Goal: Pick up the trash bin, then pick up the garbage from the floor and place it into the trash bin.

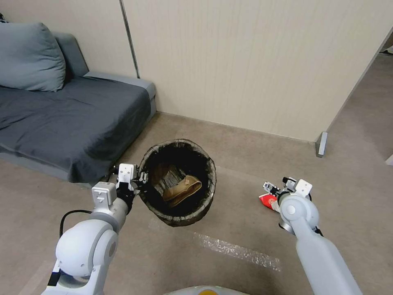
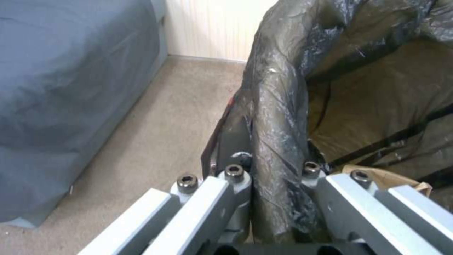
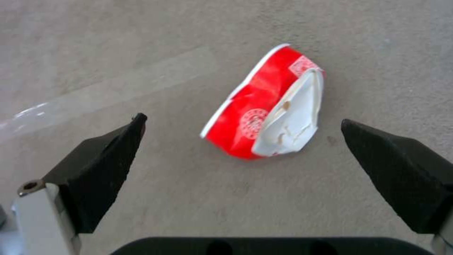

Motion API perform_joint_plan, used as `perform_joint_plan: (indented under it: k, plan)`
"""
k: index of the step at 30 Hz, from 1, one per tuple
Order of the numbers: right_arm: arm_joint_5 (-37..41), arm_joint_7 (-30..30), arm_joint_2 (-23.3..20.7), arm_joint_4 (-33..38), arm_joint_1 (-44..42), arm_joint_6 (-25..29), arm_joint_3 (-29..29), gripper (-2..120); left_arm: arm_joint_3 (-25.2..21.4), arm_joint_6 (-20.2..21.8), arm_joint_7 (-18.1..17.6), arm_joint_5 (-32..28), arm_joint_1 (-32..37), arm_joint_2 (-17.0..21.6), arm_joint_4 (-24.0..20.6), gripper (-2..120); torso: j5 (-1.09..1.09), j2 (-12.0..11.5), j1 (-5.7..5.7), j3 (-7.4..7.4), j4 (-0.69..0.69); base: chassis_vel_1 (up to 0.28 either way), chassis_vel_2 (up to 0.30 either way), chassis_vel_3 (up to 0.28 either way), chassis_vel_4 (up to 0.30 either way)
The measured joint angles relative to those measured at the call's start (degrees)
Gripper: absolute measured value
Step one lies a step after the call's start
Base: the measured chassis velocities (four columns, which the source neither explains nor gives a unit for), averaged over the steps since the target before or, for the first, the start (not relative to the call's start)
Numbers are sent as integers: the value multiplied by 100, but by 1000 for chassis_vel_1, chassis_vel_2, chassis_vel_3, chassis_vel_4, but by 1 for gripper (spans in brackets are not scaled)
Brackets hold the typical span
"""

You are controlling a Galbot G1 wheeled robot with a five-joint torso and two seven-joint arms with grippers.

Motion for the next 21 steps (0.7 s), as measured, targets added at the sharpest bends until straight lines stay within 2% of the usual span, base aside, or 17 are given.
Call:
perform_joint_plan:
  k: [2,5,9,16,21]
  plan:
    - [-25,-9,11,-129,53,41,2,100,-3,-1,2,-1,0,5,6,3,0,0,0,0,0,0,0,0,0]
    - [-67,-197,78,-749,346,180,4,100,-5,-9,9,-4,9,6,40,3,0,0,0,0,0,0,0,0,0]
    - [-225,-331,148,-1236,598,281,-10,100,-11,-13,9,-27,3,14,62,3,0,0,0,0,1,0,0,0,0]
    - [-327,-494,214,-1706,900,309,-37,100,-23,-14,8,-69,13,31,75,3,-1,0,0,0,1,0,0,0,0]
    - [-520,-586,321,-2335,1227,375,-41,100,-26,-8,1,-124,7,74,86,3,0,0,0,0,1,0,0,0,0]
